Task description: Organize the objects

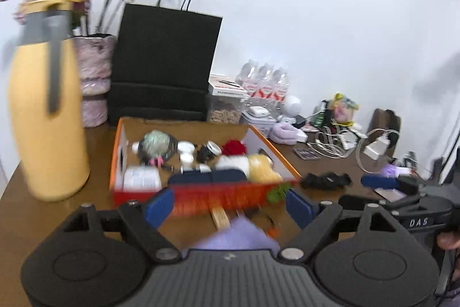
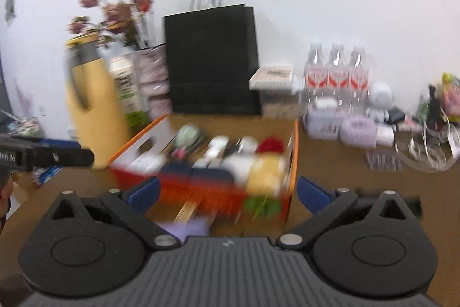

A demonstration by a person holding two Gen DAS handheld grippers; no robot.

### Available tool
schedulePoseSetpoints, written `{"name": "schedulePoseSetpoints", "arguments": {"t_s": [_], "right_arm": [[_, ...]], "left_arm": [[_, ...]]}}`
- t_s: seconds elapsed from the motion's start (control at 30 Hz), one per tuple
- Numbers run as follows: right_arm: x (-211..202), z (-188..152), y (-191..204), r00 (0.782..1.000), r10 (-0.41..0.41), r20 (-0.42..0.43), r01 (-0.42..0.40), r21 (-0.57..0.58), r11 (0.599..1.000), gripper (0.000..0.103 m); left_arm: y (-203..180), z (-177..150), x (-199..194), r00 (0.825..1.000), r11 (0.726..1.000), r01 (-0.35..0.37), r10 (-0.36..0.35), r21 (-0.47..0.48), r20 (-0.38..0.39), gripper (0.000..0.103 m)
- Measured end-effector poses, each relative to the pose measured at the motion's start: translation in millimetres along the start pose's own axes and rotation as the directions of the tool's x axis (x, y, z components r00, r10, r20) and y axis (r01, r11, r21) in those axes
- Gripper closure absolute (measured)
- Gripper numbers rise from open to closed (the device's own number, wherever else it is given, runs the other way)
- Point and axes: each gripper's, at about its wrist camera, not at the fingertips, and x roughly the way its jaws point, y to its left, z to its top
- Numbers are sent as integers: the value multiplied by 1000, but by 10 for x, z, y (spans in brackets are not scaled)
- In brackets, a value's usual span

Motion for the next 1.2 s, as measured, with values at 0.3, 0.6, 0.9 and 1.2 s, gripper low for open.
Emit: {"name": "schedulePoseSetpoints", "arguments": {"t_s": [0.3, 0.6, 0.9, 1.2], "right_arm": [[-954, -987, 388, 995, -34, -93, 37, 34, 999, 0], [-1260, -1104, 562, 996, -52, -74, 50, -20, 999, 0], [-997, -1129, 500, 993, -99, -70, 97, -41, 994, 5], [-49, -739, 235, 992, -108, -70, 102, -89, 991, 25]], "left_arm": [[-225, -1012, -1140, 987, 987, -157, 155, 27, 52, 9], [-286, -1280, -1235, 987, 986, -163, 163, 32, 10, 10], [-240, -1265, -870, 989, 989, -145, 146, 26, -36, 16], [-62, -682, 303, 991, 992, -128, 128, 10, -40, 21]]}}
